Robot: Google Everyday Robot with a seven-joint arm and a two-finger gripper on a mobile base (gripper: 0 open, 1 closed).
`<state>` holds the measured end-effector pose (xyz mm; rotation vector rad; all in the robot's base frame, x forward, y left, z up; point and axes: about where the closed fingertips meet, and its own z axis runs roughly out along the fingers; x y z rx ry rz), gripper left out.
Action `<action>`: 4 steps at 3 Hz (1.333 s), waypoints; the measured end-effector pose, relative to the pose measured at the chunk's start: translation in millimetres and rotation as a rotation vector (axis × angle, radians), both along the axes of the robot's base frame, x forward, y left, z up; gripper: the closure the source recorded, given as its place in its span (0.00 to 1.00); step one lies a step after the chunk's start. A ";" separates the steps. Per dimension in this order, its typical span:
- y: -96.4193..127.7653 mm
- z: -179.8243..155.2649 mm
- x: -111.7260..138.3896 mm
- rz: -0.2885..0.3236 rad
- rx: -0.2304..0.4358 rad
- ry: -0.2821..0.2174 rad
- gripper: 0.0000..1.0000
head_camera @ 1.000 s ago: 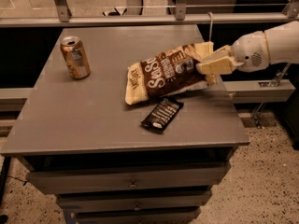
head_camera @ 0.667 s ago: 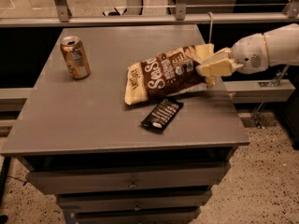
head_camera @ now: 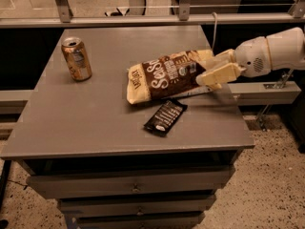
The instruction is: Move brown chip bag near rxbar chocolate
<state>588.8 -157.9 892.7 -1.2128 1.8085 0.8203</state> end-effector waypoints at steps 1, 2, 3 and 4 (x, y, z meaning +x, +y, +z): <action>-13.3 9.7 1.9 -0.036 -0.025 -0.043 0.00; -41.2 34.2 5.5 -0.105 -0.012 -0.152 0.00; -75.6 65.8 11.8 -0.200 0.016 -0.294 0.00; -75.3 65.0 13.6 -0.203 0.014 -0.297 0.00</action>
Offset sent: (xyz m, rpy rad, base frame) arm 0.0073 -0.0906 0.0703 0.0056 -0.3041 -0.2149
